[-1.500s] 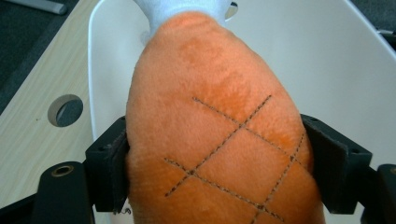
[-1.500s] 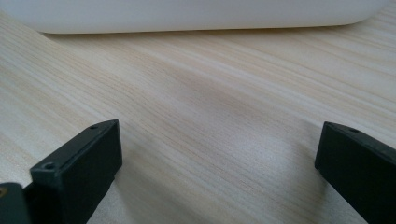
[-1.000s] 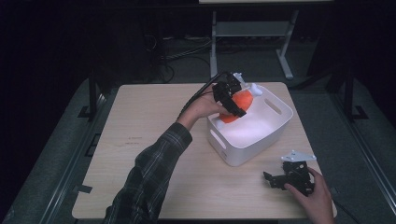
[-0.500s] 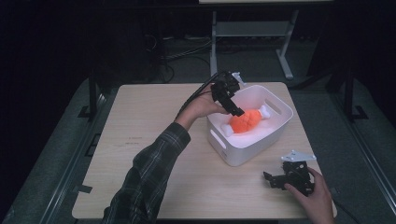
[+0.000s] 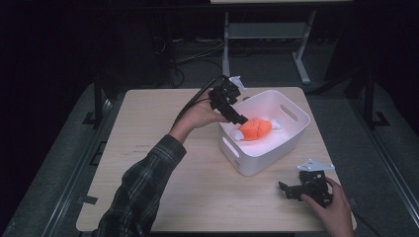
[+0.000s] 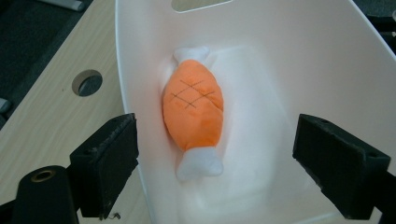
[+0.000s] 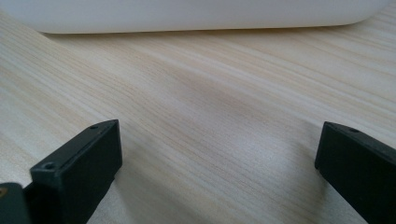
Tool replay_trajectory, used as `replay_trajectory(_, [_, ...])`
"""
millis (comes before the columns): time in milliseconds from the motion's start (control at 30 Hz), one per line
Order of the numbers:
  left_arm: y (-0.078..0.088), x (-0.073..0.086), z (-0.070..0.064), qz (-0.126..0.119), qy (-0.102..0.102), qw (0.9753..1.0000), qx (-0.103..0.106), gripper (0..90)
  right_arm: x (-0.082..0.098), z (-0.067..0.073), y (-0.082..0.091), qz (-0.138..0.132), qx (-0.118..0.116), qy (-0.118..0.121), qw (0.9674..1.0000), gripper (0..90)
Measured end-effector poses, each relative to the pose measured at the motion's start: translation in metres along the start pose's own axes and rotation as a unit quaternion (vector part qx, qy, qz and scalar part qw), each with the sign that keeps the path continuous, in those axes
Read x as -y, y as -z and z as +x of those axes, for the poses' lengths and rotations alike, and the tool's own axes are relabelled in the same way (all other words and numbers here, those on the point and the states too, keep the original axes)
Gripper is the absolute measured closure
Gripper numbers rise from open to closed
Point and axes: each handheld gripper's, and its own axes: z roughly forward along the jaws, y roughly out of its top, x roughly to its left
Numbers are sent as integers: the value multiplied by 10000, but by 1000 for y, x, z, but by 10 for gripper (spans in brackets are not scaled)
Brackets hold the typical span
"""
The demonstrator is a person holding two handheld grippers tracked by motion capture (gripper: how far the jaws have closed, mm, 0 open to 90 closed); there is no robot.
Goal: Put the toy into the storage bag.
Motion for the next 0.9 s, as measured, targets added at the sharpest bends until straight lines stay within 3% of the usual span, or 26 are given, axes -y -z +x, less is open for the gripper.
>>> replay_trajectory(233, [20, 20, -3, -138, 182, 9997, -63, 137, 0, 0, 0, 0, 1, 0, 10000, 2])
replay_trajectory(367, [30, 40, -4, -243, 300, 9991, -155, 137, 0, 0, 0, 0, 3, 8, 10000, 2])
replay_trajectory(600, [41, 65, -8, -338, 435, 9982, -236, 137, 0, 0, 0, -2, 7, 11, 10000, 2])
replay_trajectory(900, [47, 104, -24, -398, 644, 9965, -341, 137, 0, 0, 0, 0, 10, 11, 10000, 2])
